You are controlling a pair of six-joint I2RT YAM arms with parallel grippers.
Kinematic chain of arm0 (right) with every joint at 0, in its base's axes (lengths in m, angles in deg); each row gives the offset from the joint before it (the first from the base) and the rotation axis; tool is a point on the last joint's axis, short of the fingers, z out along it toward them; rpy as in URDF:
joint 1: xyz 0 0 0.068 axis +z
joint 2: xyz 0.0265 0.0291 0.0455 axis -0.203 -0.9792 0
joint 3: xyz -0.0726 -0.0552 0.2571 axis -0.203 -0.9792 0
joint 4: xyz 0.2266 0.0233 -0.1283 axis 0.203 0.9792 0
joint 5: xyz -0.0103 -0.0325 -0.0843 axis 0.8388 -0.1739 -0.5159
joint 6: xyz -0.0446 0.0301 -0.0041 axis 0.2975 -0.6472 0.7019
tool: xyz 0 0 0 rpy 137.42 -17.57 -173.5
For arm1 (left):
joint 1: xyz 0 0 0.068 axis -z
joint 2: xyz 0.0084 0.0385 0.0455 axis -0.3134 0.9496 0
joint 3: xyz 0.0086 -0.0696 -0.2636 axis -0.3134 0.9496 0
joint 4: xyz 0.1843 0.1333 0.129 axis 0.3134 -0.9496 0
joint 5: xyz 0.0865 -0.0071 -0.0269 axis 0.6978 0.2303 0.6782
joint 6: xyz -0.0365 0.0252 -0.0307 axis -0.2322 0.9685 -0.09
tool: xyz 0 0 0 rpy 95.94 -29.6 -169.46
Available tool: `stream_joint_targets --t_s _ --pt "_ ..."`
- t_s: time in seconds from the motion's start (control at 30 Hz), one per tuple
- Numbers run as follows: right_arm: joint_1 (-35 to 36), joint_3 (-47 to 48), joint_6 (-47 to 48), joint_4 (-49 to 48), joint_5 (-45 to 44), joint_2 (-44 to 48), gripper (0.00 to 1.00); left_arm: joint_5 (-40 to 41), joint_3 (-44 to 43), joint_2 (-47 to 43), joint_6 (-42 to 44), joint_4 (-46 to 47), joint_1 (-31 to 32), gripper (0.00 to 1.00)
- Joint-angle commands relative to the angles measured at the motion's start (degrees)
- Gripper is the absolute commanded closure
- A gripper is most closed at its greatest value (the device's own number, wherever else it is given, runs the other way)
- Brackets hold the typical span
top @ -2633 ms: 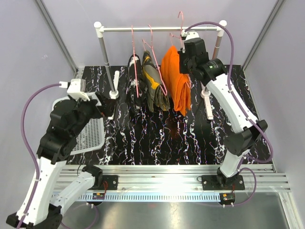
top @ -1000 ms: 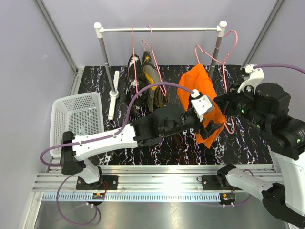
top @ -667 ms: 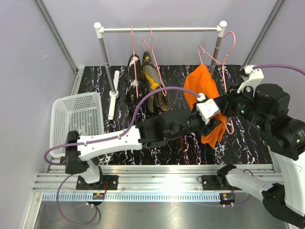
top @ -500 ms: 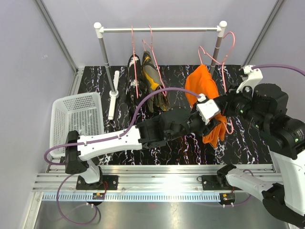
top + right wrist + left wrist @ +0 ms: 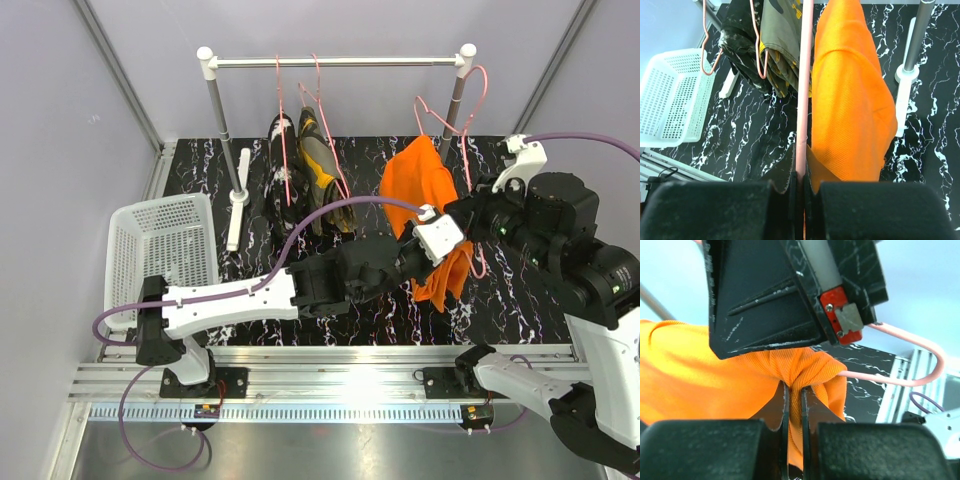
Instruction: Remove the trousers from the hanger
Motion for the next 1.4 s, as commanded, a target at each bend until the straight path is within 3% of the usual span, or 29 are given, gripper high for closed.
stream_joint_targets --t_s 0.0,0.2,0.53,0.67,0.87,1.0,1.07,1.1,1.17,1.2,1.23,1.3,1.37 --pt "0.2 0.5 -0.3 -13.0 2.1 2.1 1.00 9.2 -1.2 -0.2 2.2 4.7 0.5 1.00" --pt "0.2 -4.6 1.2 -11.8 -5.8 2.1 1.00 17.8 -1.2 -2.4 5.2 7.5 2.6 1.00" --pt "0.2 -6.6 1.6 -10.2 -12.8 0.2 1.00 14.2 -1.2 -7.5 2.4 4.7 2.6 1.00" --pt "0.2 -3.3 2.1 -10.5 -9.0 -0.3 1.00 9.7 1.5 -9.2 1.4 5.7 2.6 1.00" --pt "0.2 4.8 0.3 -12.9 3.7 0.5 1.00 7.8 0.5 -7.3 0.7 3.9 2.5 1.00" --pt "0.2 8.4 0.9 -11.4 3.8 -0.3 1.00 5.1 -1.0 -6.1 0.4 1.8 2.5 0.86" --pt "0.2 9.2 1.0 -10.7 3.9 -0.9 1.00 5.0 -1.1 -5.8 0.3 1.8 2.5 0.88" --pt "0.2 9.3 0.9 -10.8 4.4 -0.8 1.00 5.2 -1.1 -5.7 0.3 1.7 2.5 0.99" --pt "0.2 9.1 0.7 -10.9 5.8 -0.8 1.00 5.9 -1.4 -5.1 0.5 1.7 2.5 1.00" --pt "0.2 9.0 0.7 -11.1 6.6 -0.6 1.00 5.9 -1.7 -4.8 0.5 1.4 2.5 0.98" --pt "0.2 9.0 0.7 -11.2 6.8 -0.7 1.00 5.9 -2.1 -4.4 0.8 0.4 2.5 0.79" --pt "0.2 9.2 1.1 -11.0 6.0 -0.8 1.00 5.6 -3.3 -3.7 1.2 -0.2 2.6 0.58" --pt "0.2 9.9 1.6 -10.1 5.0 -1.6 1.00 5.0 -3.7 -3.3 1.2 -1.8 2.6 0.60"
